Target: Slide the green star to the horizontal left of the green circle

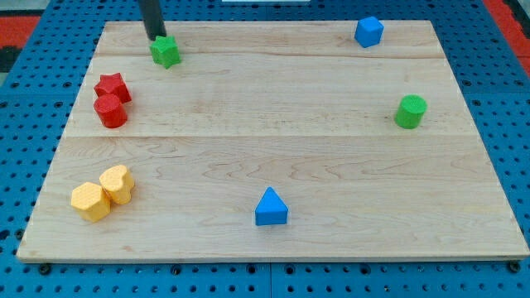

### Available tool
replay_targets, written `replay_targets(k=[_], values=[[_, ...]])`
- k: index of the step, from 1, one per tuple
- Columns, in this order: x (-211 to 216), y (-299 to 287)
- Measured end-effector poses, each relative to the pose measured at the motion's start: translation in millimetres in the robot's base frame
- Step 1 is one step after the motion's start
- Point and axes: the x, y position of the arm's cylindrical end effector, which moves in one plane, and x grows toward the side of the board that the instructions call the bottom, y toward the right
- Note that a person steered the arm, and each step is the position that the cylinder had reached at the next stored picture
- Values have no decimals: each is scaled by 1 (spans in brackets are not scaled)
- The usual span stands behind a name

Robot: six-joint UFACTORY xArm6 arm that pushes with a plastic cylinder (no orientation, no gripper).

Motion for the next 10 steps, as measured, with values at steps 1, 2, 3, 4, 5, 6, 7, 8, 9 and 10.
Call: replay_targets(k=[1, 2, 3, 4, 5, 6, 7, 8, 9, 10], values=[[44, 66], [81, 176], [48, 136], [15, 122], [61, 94], [67, 94], [70, 80], [100, 77], [151, 137], [181, 238]])
